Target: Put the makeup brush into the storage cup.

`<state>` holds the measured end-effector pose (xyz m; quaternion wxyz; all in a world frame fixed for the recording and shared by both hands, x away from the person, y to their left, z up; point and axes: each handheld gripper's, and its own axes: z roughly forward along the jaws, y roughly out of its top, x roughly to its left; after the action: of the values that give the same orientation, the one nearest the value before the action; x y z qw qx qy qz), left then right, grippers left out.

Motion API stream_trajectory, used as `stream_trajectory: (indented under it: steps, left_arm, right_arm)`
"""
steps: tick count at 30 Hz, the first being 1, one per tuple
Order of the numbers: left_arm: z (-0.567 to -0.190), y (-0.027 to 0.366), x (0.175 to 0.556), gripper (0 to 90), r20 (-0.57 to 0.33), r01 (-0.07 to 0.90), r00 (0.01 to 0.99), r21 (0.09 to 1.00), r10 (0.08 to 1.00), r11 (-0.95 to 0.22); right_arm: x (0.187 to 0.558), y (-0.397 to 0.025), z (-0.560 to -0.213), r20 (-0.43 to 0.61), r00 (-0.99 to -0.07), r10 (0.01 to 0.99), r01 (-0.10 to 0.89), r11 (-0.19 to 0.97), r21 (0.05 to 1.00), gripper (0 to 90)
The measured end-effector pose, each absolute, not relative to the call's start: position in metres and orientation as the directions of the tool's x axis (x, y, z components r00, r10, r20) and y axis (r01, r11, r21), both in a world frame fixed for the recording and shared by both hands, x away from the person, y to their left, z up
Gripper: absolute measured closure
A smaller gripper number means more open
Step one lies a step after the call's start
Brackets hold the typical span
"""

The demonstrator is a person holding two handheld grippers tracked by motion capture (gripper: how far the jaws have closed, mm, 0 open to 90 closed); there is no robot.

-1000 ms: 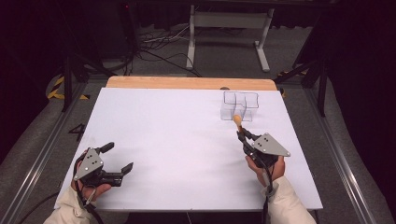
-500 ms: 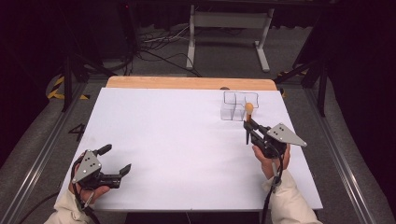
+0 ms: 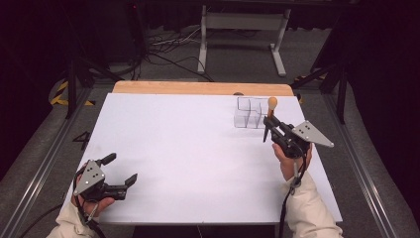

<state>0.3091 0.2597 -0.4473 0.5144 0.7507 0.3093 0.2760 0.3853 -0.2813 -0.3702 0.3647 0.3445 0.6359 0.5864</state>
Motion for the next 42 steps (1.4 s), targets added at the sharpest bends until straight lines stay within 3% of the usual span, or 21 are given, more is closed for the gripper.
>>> stream_trajectory:
  steps: [21, 42]
  left_arm:
    - [-0.447, 0.261, 0.309, 4.8, 0.091, 0.182, 0.655, 0.944, 0.750, -0.274]
    - [-0.447, 0.262, 0.308, 5.1, 0.086, 0.180, 0.650, 0.948, 0.755, -0.263]
  right_arm:
    - [0.430, -0.292, -0.342, -0.012, -0.452, 0.892, -0.005, 0.011, 1.000, 79.1]
    - [0.464, -0.299, -0.339, 0.025, -0.403, 0.915, 0.011, -0.023, 1.000, 79.0]
